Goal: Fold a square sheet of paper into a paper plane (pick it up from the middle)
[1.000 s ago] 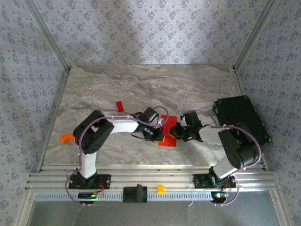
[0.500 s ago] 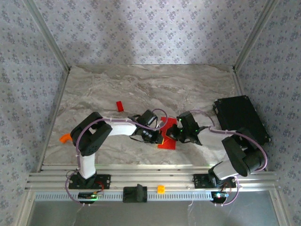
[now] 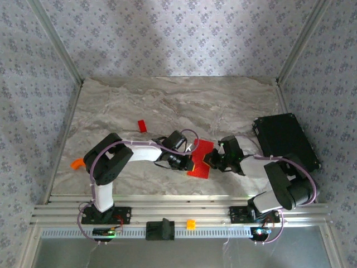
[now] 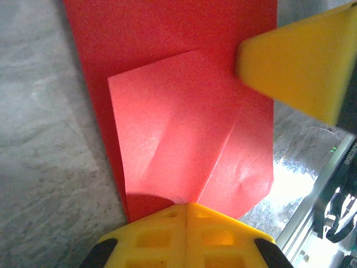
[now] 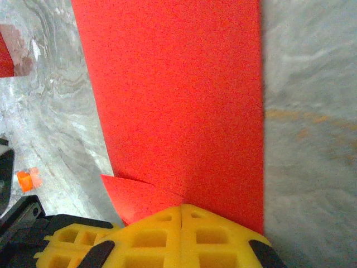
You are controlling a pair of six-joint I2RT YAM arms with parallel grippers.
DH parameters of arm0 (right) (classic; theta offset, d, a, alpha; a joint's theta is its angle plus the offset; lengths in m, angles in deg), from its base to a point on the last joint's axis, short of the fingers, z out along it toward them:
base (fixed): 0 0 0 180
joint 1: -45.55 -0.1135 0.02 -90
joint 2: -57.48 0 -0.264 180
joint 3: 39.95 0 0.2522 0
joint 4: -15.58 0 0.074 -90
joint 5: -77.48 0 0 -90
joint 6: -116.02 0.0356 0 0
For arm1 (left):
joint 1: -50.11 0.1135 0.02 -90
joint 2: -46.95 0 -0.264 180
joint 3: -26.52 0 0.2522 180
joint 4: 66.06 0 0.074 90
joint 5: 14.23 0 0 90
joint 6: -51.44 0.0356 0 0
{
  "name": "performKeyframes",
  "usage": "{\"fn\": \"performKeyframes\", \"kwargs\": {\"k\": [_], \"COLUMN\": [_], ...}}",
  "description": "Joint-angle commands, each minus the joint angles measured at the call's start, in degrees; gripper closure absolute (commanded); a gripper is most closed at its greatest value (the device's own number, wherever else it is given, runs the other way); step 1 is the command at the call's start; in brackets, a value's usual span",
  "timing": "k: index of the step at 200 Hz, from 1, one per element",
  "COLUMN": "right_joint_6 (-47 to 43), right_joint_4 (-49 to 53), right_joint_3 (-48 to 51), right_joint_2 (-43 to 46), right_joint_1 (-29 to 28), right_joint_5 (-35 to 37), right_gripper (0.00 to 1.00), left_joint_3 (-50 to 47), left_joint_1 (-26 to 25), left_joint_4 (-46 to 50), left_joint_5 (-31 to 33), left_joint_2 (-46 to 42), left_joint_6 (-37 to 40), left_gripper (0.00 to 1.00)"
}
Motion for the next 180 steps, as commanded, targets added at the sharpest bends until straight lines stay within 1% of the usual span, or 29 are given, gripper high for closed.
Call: {"fn": "performKeyframes", "kwargs": {"k": [1,24,39,50,65,78,92,107,146,160,180], "right_joint_6": [-3.12,-1.52,-0.45,-0.14,-0.15,0.38,0.58,-1.5,-4.57,-4.81,-5.03], "right_joint_4": [4.39,3.21,1.68,2.86,5.55,0.81,-4.01,-4.48,-3.33,-3.02,-0.1], "right_joint_3": [-2.04,-1.91,-2.01,-2.89,-2.86,0.24,2.83,3.23,2.9,2.29,0.57], "right_joint_2": [2.76,3.64,2.36,0.55,-1.54,-1.67,-1.87,-2.3,-1.92,-0.83,2.56], "right_joint_1": [-0.63,-3.34,-5.79,-7.38,-7.56,-5.91,-2.3,2.32,12.51,14.08,13.0], "right_joint_5": [1.19,2.34,3.51,4.03,4.99,4.58,0.99,-2.58,-7.67,-8.81,-8.15], "right_gripper": [0.96,0.95,0.95,0.95,0.96,0.96,0.95,0.95,0.95,0.95,0.95], "left_joint_3": [-2.42,-2.33,-2.33,-2.32,-1.98,-1.99,-2.22,-2.24,-2.54,-2.59,-2.43], "left_joint_1": [-0.51,-0.52,-0.52,-0.56,-0.54,-0.52,-0.54,-0.53,-0.62,-0.61,-0.69], "left_joint_4": [7.12,6.89,6.84,6.8,6.8,6.8,6.89,7.13,7.53,7.52,7.44], "left_joint_5": [3.71,3.71,3.53,3.3,3.01,2.99,2.92,2.99,3.09,3.21,3.23], "left_joint_2": [1.68,1.75,1.92,2.16,2.55,2.65,2.42,2.68,3.09,2.99,2.82], "left_joint_6": [-0.21,-0.19,-0.07,0.09,0.19,0.26,0.39,0.79,1.16,1.07,0.93], "left_gripper": [1.0,1.0,1.0,1.0,1.0,1.0,1.0,1.0,1.0,1.0,1.0]}}
